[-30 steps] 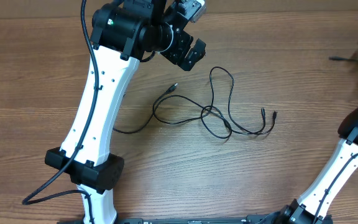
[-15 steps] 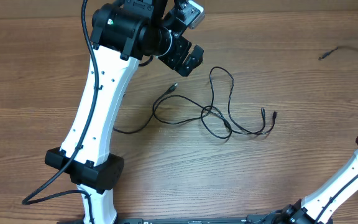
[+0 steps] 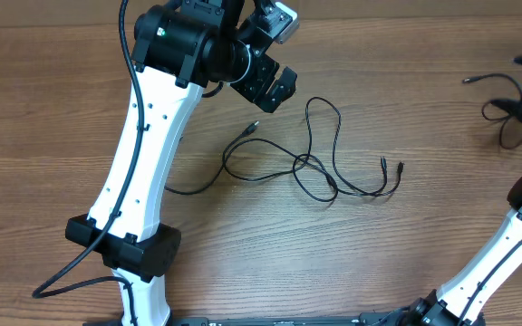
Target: Untangle cables
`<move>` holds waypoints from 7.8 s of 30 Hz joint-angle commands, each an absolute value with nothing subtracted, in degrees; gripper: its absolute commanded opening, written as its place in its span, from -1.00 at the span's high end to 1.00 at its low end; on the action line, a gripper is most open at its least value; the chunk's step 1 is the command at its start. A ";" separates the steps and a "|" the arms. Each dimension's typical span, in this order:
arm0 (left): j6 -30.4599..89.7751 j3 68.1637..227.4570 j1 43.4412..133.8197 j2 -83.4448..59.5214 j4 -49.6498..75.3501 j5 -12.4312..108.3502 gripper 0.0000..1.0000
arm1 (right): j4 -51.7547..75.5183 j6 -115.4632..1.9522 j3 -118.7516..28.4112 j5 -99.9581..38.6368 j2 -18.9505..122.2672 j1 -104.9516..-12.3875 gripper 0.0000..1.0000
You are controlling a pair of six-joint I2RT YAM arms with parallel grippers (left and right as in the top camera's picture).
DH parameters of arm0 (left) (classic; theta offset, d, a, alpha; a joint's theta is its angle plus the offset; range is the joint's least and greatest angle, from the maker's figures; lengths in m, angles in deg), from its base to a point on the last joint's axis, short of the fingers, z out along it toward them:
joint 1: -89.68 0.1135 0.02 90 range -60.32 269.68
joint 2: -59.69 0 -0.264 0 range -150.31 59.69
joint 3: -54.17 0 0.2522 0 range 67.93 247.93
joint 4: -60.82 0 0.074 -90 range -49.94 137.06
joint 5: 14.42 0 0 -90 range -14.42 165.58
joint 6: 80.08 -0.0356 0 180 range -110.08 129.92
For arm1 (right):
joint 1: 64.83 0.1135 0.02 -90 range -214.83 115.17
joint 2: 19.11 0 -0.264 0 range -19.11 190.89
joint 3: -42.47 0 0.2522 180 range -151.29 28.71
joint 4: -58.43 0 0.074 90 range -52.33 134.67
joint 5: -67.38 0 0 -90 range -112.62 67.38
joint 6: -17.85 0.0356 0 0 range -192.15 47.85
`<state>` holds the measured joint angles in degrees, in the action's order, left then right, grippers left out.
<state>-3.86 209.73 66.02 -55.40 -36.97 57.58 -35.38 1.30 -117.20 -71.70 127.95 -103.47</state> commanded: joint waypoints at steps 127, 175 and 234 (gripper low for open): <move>-9.81 210.15 65.65 -57.00 -36.25 57.53 -1.00 | -5.75 -75.81 -144.76 -20.81 125.35 -89.13 0.92; -6.37 210.15 65.65 -57.22 -30.37 55.15 -0.87 | 17.77 -72.12 -86.01 -32.77 124.78 -97.78 0.93; 20.16 210.17 86.35 -57.22 -22.11 66.01 -1.00 | -25.31 -43.82 -98.84 -33.12 119.34 -45.57 -0.98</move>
